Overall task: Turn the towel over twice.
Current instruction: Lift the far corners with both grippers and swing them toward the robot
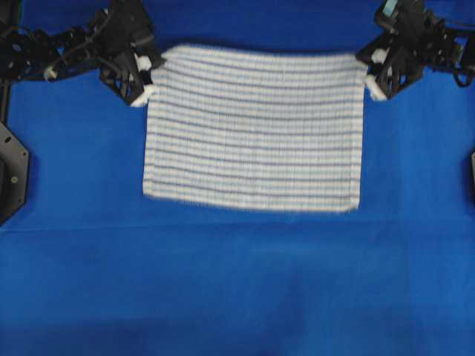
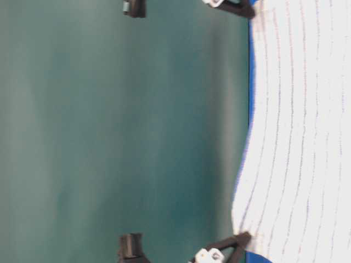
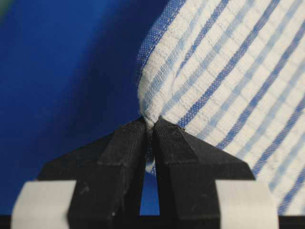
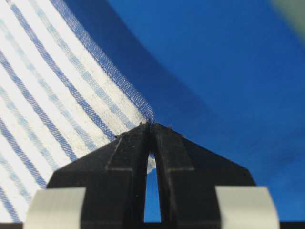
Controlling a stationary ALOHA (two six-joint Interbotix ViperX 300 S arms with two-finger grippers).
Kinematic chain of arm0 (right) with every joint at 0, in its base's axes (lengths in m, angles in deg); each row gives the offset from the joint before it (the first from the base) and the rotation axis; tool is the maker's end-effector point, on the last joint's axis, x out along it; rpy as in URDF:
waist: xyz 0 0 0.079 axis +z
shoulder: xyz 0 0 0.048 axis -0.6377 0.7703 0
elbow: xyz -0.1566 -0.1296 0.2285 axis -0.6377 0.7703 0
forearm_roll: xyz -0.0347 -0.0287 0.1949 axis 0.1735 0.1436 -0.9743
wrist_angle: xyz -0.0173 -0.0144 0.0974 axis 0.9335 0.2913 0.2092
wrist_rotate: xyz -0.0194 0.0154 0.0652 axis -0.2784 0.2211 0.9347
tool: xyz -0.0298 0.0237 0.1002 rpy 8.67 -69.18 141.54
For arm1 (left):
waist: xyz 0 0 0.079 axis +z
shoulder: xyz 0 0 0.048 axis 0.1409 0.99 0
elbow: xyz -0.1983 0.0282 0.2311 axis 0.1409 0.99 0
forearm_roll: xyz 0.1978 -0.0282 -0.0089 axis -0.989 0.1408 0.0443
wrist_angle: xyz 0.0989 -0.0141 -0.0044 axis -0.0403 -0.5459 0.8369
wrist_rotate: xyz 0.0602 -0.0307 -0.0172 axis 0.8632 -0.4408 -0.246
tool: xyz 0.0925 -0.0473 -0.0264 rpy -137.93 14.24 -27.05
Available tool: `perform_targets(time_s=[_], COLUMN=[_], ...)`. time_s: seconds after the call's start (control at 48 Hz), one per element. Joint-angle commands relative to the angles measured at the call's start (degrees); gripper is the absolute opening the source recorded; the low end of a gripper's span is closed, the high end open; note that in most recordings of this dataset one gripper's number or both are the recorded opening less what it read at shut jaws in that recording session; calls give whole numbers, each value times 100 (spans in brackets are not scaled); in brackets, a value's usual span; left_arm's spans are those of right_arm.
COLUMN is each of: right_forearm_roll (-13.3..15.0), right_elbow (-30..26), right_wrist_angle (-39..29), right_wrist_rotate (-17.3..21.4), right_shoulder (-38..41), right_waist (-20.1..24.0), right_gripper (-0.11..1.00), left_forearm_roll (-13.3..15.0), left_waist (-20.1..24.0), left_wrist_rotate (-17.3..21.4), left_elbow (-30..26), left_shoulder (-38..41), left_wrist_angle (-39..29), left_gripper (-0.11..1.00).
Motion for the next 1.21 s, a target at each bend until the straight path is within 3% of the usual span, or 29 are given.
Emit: perform_targets(time_s=[0.0, 0.292, 0.583, 0.938, 1.188], right_forearm_roll=[62, 519, 905, 940, 879], right_elbow=[-237, -993, -1661, -1863, -1521], right_wrist_angle=[-9, -712, -1230, -1415, -1898], right_wrist_rotate=[-35, -62, -53, -53, 88], right_shoulder=[-246, -773, -1160, -1872, -2443], right_waist=[-185, -387, -387, -185, 501], right_gripper=[6, 6, 6, 6, 6], left_forearm_roll=[18, 9, 9, 9, 9], left_waist=[141, 519, 624, 571, -18], left_wrist_rotate=[-9, 193, 448, 457, 246], left_elbow=[-211, -554, -914, -993, -589], left_shoulder=[-299, -861, -1134, -1837, -2285], left_wrist_angle=[-44, -53, -18, -44, -105], left_gripper=[2, 2, 2, 2, 2])
